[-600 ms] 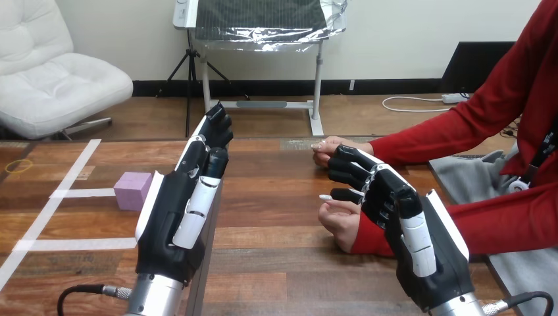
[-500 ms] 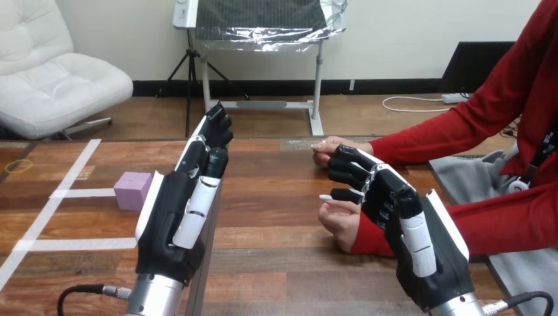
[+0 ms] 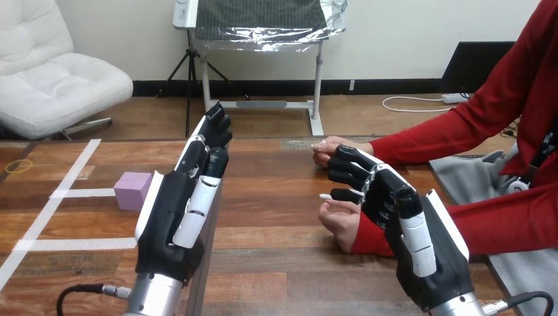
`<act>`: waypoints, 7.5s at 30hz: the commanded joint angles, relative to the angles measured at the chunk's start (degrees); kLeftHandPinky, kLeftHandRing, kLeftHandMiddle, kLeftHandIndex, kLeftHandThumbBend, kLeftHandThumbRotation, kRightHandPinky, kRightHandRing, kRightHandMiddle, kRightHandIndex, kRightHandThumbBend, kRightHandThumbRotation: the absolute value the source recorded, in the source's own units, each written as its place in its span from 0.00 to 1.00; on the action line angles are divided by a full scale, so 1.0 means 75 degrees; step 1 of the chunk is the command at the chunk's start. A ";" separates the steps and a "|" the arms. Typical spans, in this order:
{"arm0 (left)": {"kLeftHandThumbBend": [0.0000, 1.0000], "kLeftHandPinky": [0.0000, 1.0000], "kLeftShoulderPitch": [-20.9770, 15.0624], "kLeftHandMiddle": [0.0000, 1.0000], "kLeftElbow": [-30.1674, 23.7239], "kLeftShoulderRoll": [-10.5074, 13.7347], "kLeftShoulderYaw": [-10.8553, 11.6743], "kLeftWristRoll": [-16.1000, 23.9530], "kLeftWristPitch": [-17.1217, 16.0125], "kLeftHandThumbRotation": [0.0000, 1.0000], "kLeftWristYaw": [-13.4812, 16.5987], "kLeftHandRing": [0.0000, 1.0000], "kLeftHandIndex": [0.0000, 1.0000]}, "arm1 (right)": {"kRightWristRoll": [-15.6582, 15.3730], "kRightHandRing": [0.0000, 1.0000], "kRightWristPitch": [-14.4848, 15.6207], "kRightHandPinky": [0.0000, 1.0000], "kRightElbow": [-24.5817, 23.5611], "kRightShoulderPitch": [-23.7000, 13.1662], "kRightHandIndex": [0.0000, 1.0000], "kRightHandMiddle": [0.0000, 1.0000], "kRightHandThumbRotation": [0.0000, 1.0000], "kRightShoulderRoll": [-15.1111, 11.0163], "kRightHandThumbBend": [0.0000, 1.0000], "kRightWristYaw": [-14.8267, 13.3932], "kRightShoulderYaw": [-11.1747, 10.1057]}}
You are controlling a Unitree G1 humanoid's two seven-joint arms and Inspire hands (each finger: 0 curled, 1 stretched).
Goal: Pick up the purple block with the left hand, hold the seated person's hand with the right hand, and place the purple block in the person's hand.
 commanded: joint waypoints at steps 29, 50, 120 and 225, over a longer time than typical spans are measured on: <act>0.51 0.87 -0.3936 0.93 0.4098 0.1557 0.0636 0.1658 -0.1194 0.76 0.1015 0.92 0.90 | 0.0028 0.81 -0.0121 0.76 -0.0120 -0.0472 0.82 0.82 1.00 0.0104 0.83 -0.0155 -0.0051; 0.50 0.88 -0.5970 0.95 0.6916 0.2261 0.0340 0.2541 -0.0916 0.69 0.1502 0.94 0.92 | 0.0092 0.83 -0.0086 0.78 -0.0142 -0.0524 0.83 0.83 1.00 0.0011 0.83 -0.0074 -0.0083; 0.53 1.00 -0.8377 0.95 0.9337 0.3274 -0.1887 0.5553 0.1901 0.78 0.2843 0.97 0.92 | 0.0163 0.82 -0.0215 0.77 -0.0151 -0.0460 0.81 0.81 1.00 -0.0007 0.81 0.0049 -0.0120; 0.63 1.00 -0.7846 0.96 0.9621 0.2930 -0.3936 0.6882 0.3182 0.92 0.2279 0.96 0.92 | 0.0136 0.81 -0.0245 0.76 -0.0409 -0.0505 0.80 0.81 1.00 -0.0062 0.86 0.0170 -0.0087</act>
